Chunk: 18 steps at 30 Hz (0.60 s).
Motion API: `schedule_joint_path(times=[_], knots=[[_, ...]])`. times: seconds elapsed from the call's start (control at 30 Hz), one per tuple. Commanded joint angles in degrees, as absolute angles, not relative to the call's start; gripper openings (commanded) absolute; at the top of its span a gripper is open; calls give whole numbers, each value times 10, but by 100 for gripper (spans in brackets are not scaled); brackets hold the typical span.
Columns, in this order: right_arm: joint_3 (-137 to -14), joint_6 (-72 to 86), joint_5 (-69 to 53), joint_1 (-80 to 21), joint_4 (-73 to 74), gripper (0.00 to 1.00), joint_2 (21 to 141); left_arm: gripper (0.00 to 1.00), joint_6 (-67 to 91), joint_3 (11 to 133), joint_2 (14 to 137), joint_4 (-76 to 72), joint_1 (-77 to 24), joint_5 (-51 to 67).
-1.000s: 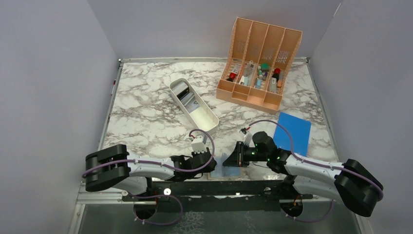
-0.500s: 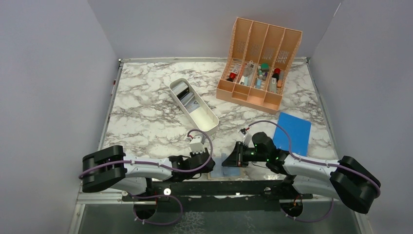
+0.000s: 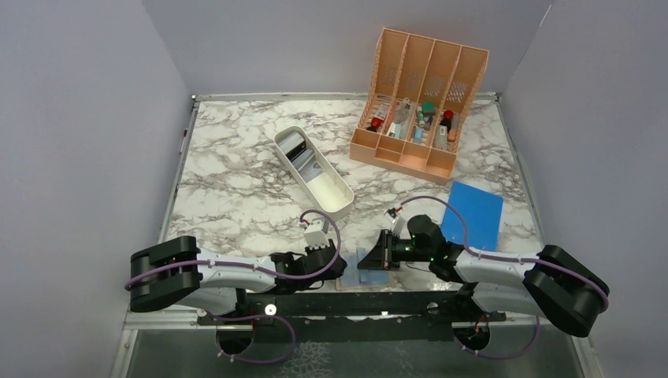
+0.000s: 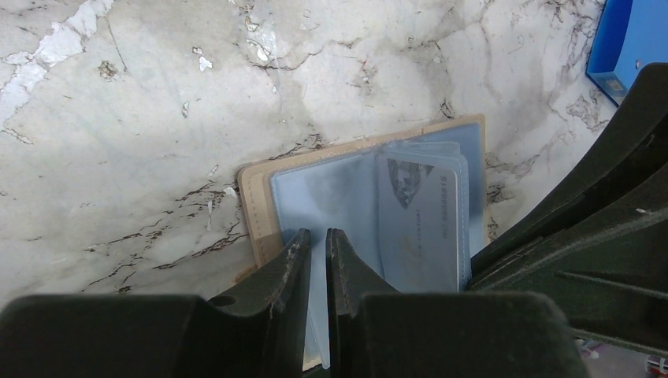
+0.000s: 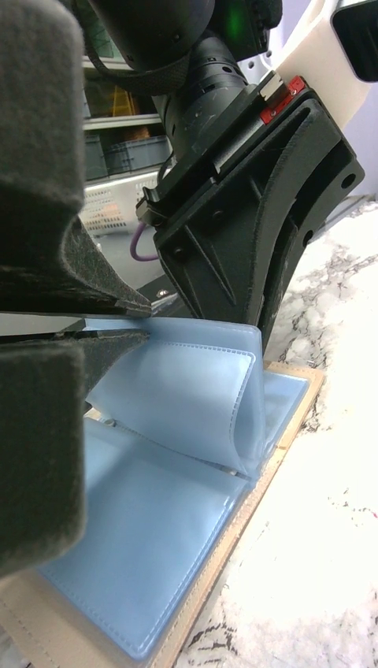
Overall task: Put the credit cards into the card holder
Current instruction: Turn over the card slot in the card holder.
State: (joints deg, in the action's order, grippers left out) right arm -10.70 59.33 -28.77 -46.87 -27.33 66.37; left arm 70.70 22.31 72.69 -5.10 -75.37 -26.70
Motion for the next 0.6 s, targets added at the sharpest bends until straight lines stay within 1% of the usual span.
schedule_joint_path(times=[0.0,0.33,0.57], knots=[[-104,586,-290,-472,-279,16,674,17,708,215,729,-42,-752,-283],[-117,584,-304,-472,-303,18,707,17,705,222,717,-35,-752,-283],[-120,581,-306,-472,-300,12,718,17,702,233,686,-18,-752,-283]])
